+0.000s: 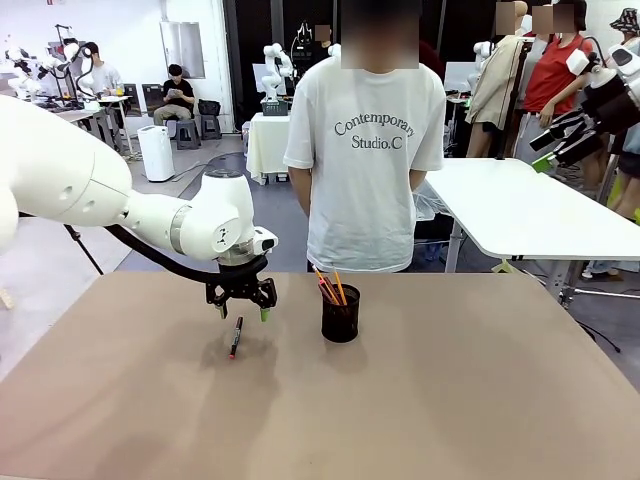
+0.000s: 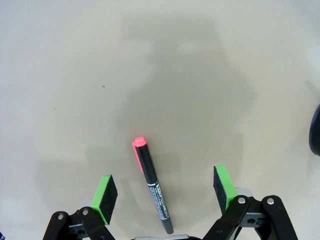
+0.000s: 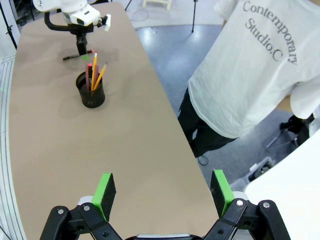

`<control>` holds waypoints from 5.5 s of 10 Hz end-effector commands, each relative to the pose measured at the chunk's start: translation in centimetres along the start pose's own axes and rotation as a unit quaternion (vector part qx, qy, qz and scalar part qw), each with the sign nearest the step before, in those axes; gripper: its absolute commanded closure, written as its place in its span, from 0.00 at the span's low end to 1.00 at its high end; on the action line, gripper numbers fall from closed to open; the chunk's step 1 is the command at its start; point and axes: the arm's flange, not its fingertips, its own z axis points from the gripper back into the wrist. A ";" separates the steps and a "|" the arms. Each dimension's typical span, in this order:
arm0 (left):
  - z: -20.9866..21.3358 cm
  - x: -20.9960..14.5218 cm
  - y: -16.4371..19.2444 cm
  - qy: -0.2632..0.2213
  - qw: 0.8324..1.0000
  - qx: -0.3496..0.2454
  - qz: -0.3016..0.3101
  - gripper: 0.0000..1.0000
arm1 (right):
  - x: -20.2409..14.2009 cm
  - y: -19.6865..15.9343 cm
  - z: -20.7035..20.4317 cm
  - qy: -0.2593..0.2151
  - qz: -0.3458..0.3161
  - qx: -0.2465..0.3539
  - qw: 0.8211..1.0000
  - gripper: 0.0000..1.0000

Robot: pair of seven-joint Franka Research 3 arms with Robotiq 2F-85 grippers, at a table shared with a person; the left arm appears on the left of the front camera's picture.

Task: Place the pens into the pen holder.
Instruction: Pick up a writing instrument from the table and place it into the Pen holder.

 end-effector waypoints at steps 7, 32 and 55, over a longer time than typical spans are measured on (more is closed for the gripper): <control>-2.0 0.2 0.0 0.017 0.999 0.024 0.046 0.00 | 0.0 0.1 0.0 0.007 0.005 -0.002 1.000 0.00; 12.6 -2.9 7.1 -0.202 0.769 -0.495 -0.351 1.00 | 0.0 0.1 0.0 0.007 0.005 -0.002 1.000 0.00; 4.6 3.2 -3.9 -0.435 0.525 -0.546 -0.487 1.00 | 0.0 0.1 0.0 0.007 0.005 -0.002 1.000 0.00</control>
